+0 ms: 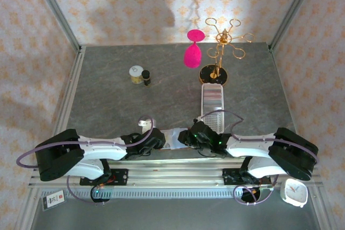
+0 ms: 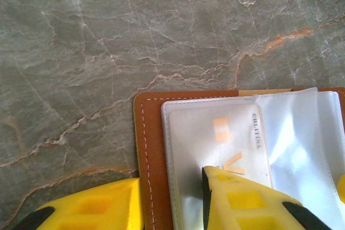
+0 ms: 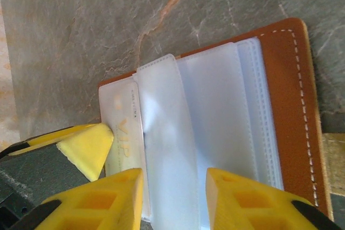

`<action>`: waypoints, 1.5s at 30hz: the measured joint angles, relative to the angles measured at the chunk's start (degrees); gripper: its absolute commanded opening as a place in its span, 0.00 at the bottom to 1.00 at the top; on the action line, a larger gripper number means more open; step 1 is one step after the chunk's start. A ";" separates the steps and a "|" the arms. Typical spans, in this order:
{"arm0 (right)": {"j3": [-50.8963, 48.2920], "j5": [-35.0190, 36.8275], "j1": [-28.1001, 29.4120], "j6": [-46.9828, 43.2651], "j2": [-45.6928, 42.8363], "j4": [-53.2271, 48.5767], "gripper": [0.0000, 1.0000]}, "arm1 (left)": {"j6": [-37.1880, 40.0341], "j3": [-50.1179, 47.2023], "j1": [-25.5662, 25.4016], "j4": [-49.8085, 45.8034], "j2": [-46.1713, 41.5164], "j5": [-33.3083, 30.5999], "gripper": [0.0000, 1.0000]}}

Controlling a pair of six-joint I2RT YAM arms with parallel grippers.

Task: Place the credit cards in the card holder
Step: Insert the credit card into the card slot, then flip over the card slot in the card holder.

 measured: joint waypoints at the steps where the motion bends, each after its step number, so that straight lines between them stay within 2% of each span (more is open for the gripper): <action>1: -0.04 -0.15 0.02 0.00 0.02 0.02 0.36 | 0.00 0.00 0.00 0.00 0.00 0.00 0.32; 9: -0.79 -1.92 0.02 0.04 0.00 1.16 0.28 | 0.00 0.00 0.00 0.02 0.00 0.02 0.33; 14: -0.79 -2.97 0.02 0.02 0.70 2.97 0.14 | 0.02 0.09 0.00 0.00 0.00 0.07 0.34; 17: -0.79 -3.02 0.02 0.02 0.68 3.23 0.00 | 0.02 0.15 0.00 -0.02 -0.02 0.09 0.36; 21: -0.79 -2.27 0.02 0.24 -0.52 1.79 0.00 | 0.04 0.26 0.00 -0.31 -0.61 0.42 0.42; 24: -0.79 -1.49 0.17 0.24 -2.93 0.83 0.00 | 0.31 0.55 0.00 -0.61 -1.57 1.03 0.60; 26: -0.81 -1.01 0.68 0.22 -4.70 0.81 0.00 | 0.24 1.01 -0.02 -1.05 -2.62 1.60 0.66; 28: -0.81 -0.59 1.38 0.17 -5.53 1.31 0.00 | 0.15 1.07 0.00 -1.86 -3.61 1.79 0.78; 30: -0.92 -0.59 1.95 -0.02 -5.57 2.03 0.00 | 0.59 0.92 0.39 -3.28 -5.33 0.37 0.91; 32: -0.94 -0.63 2.16 -0.28 -5.55 2.51 0.00 | 1.05 0.48 1.49 -5.86 -7.82 -1.38 0.99; 36: -0.94 -0.70 2.34 -0.87 -4.39 3.93 0.00 | 1.55 -0.52 2.56 -9.94 -14.80 -3.76 0.99; 40: -0.46 -1.66 2.64 -1.68 -0.90 6.60 0.04 | 1.57 -1.97 4.20 -12.59 -22.43 -5.38 0.99; 43: 1.18 -2.60 3.45 -2.14 3.34 9.49 0.15 | 2.38 -3.98 5.16 -13.38 -28.70 -5.81 0.99; 45: 2.40 -3.26 4.37 -2.51 6.19 11.91 0.27 | 2.93 -5.33 5.62 -13.99 -33.14 -5.99 0.99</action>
